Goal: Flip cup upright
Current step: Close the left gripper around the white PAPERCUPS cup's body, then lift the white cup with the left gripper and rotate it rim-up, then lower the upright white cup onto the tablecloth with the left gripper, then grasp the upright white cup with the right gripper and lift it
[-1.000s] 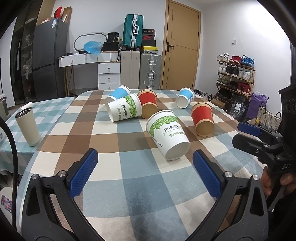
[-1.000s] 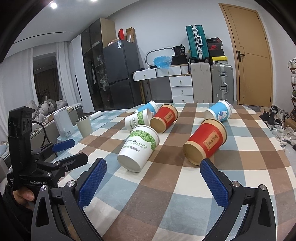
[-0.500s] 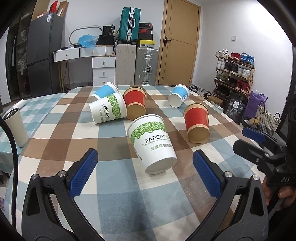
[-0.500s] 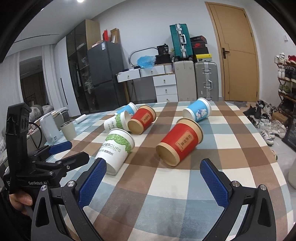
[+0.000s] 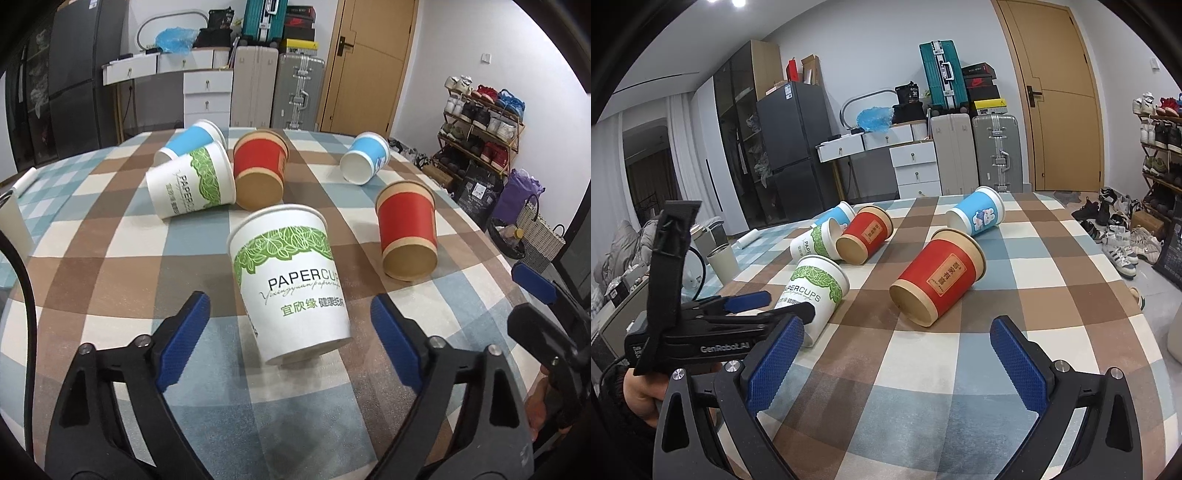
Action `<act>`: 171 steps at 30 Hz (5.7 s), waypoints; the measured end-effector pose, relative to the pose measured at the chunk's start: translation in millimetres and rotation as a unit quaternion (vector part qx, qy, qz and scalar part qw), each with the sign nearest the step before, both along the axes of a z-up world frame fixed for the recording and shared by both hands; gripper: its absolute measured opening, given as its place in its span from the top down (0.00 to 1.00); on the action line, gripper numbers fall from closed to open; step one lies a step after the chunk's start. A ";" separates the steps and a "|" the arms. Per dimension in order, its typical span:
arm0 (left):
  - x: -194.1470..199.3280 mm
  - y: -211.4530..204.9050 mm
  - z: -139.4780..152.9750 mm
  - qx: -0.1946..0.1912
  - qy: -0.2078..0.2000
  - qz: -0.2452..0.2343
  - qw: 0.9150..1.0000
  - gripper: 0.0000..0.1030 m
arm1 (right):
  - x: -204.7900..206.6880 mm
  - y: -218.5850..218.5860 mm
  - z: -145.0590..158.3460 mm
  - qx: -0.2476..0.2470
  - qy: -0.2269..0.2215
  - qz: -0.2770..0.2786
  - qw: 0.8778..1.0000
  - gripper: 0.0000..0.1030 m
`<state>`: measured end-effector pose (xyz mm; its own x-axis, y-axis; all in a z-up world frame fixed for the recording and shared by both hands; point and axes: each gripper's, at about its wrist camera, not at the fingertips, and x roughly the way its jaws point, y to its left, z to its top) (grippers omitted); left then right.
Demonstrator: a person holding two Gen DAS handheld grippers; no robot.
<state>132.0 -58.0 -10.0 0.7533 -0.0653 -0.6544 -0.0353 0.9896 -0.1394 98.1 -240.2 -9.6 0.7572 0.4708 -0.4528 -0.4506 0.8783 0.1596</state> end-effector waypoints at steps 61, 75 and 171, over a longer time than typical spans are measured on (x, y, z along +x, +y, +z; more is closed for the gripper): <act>-52.0 21.9 15.2 -0.027 -0.019 0.030 0.999 0.48 | -13.4 23.0 -3.2 -0.013 -0.011 0.035 0.999 0.00; -120.4 24.6 29.9 -0.022 -0.045 0.034 0.998 0.48 | -26.4 40.7 -7.7 -0.024 -0.016 0.053 0.998 0.00; -157.1 99.3 -0.4 -0.005 -0.086 0.049 0.995 0.01 | 19.5 131.2 -39.5 0.046 0.325 0.130 0.936 0.24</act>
<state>-25.1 41.3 -10.4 0.8572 0.0085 -0.5150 -0.1071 0.9810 -0.1620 117.6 -109.0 -49.2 0.1899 0.6597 -0.7272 -0.4283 0.7221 0.5433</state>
